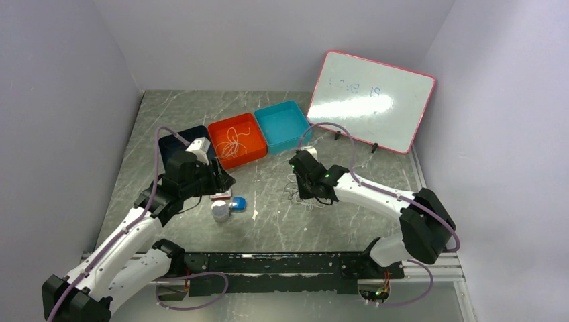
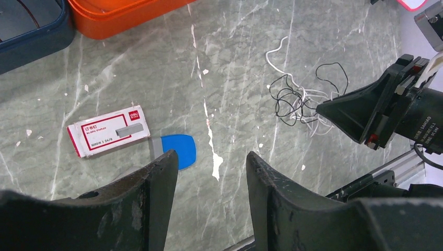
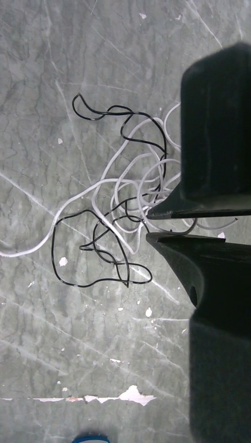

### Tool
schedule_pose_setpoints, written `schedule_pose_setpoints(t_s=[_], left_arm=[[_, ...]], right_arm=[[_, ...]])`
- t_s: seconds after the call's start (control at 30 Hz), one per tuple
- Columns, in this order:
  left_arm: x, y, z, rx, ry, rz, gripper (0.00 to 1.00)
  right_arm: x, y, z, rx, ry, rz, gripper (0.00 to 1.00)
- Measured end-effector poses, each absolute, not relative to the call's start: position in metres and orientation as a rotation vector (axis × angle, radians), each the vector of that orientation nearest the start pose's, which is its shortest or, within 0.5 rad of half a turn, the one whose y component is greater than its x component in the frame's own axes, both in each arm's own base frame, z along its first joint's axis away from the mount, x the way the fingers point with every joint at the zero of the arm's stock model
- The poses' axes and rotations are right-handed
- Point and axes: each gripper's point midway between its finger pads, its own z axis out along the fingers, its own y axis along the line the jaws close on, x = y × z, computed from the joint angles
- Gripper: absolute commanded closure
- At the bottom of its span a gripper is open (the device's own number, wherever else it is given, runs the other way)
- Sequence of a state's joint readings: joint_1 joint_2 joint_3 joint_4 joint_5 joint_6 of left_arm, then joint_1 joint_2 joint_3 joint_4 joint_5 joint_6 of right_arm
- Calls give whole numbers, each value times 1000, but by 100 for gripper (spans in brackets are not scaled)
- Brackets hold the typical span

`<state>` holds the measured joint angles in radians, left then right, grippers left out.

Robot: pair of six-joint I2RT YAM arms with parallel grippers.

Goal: Untangle the cables

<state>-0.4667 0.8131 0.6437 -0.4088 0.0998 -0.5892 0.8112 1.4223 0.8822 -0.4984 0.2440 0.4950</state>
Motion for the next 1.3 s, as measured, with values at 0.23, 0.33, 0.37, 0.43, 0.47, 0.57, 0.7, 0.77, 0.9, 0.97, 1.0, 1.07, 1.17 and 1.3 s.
schedule_pose_setpoints(t_s=[0.23, 0.33, 0.37, 0.43, 0.47, 0.57, 0.7, 0.77, 0.9, 0.97, 1.0, 1.07, 1.17, 1.3], left_arm=[[229, -161, 166, -65, 2205, -715, 44], [229, -163, 180, -28, 2143, -741, 42], [229, -164, 188, -8, 2108, -756, 41], [229, -167, 206, 37, 2037, -785, 40], [230, -170, 215, 59, 2006, -799, 40], [234, -180, 245, 132, 1890, -854, 38], [238, -196, 272, 210, 1781, -923, 36], [238, -204, 279, 243, 1747, -957, 35], [235, -227, 296, 312, 1665, -1043, 34], [231, -237, 303, 344, 1630, -1081, 33], [228, -245, 306, 365, 1610, -1104, 33], [221, -257, 308, 401, 1589, -1141, 33], [211, -275, 306, 450, 1572, -1186, 34], [202, -291, 292, 482, 1584, -1214, 34]], right_arm=[[236, 215, 79, -326, 2510, 190, 100], [237, 220, 104, -311, 2451, 269, 100], [238, 223, 115, -305, 2426, 302, 100], [240, 232, 145, -294, 2360, 390, 100], [242, 237, 162, -289, 2322, 440, 100], [245, 252, 218, -270, 2206, 584, 100], [242, 262, 264, -249, 2112, 709, 100], [240, 265, 278, -238, 2084, 757, 100], [235, 271, 294, -226, 2051, 838, 100], [233, 273, 298, -215, 2044, 867, 100], [233, 275, 301, -209, 2037, 885, 100], [232, 278, 307, -191, 2020, 918, 100], [230, 280, 316, -166, 1996, 967, 100], [227, 282, 329, -141, 1955, 1024, 100]])
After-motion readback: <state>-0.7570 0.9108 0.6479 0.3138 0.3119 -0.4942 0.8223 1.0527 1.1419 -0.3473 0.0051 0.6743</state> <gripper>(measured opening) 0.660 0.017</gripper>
